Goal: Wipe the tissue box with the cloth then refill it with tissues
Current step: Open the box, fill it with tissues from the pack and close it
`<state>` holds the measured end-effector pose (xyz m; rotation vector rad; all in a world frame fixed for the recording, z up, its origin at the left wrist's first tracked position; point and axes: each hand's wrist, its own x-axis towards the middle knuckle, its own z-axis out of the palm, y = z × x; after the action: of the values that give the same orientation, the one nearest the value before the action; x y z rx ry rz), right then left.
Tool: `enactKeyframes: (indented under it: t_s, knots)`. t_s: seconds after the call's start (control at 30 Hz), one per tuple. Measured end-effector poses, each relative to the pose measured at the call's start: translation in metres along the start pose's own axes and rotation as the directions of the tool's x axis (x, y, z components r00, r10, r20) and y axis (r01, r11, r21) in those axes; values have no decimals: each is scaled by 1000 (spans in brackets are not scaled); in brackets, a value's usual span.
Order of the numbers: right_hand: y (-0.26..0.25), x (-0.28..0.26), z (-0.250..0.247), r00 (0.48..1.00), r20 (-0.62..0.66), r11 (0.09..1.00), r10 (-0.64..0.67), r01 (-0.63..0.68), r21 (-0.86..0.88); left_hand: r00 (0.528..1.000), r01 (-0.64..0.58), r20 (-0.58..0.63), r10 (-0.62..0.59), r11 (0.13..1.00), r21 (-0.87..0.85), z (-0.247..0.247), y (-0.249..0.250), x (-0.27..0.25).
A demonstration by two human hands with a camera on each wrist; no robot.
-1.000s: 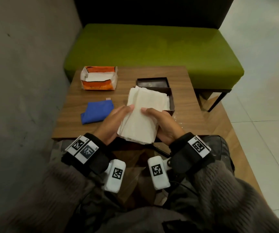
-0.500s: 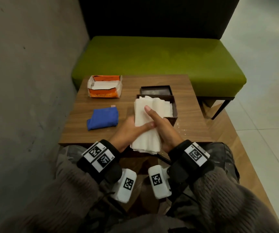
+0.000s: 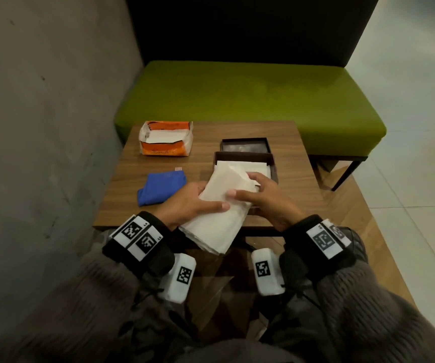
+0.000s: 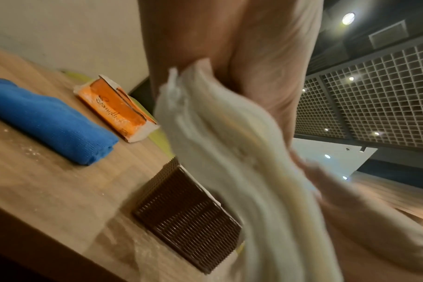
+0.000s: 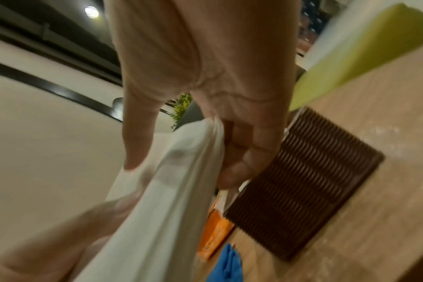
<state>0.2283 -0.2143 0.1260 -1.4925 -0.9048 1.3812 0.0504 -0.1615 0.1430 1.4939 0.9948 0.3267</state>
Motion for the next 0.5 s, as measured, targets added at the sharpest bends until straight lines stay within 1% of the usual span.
enactKeyframes:
  t_s: [0.03, 0.07, 0.1, 0.13, 0.17, 0.2, 0.23, 0.27, 0.3, 0.33, 0.37, 0.43, 0.5]
  knots:
    - [-1, 1, -3, 999, 36, 997, 13, -11, -73, 1000, 10, 15, -10, 1000, 13, -2, 1, 0]
    - [-3, 1, -6, 999, 51, 994, 16, -11, -107, 1000, 22, 13, -22, 1000, 4, -3, 1, 1]
    - [-4, 1, -7, 999, 44, 995, 15, -11, -96, 999, 39, -5, -39, 998, -49, -3, 0, 2]
    - [-5, 2, -9, 1000, 26, 999, 13, -12, -47, 998, 58, -27, -63, 984, -166, -4, -2, 1]
    - [-5, 3, -11, 1000, 6, 1000, 11, -11, 22, 995, 68, -45, -89, 938, -340, -5, -5, 1]
    - [-4, 4, -13, 1000, -12, 994, 8, -6, 111, 993, 63, -51, -107, 843, -534, -5, -8, 1]
    - [-3, 3, -12, 1000, -25, 979, 4, 1, 202, 991, 45, -58, -118, 721, -691, -3, -11, 1]
    - [-2, 1, -9, 1000, -28, 961, 3, 5, 277, 990, 20, -69, -122, 610, -792, 0, -14, 0]
    - [0, 0, -6, 1000, -19, 946, 8, -1, 324, 990, -1, -81, -119, 554, -833, 4, -15, -1]
    - [2, 0, -2, 1000, -7, 941, 16, -13, 337, 989, -13, -93, -119, 545, -839, 8, -16, 0]
    - [4, -2, 2, 1000, 2, 948, 17, -17, 319, 987, -21, -107, -120, 567, -824, 12, -17, 0]
    - [4, -5, 7, 1000, -27, 963, 2, 5, 269, 978, -58, -173, -115, 649, -759, 15, -19, 1]
    - [3, -5, 8, 997, -74, 968, -13, 31, 248, 967, -92, -234, -104, 712, -696, 14, -20, 1]
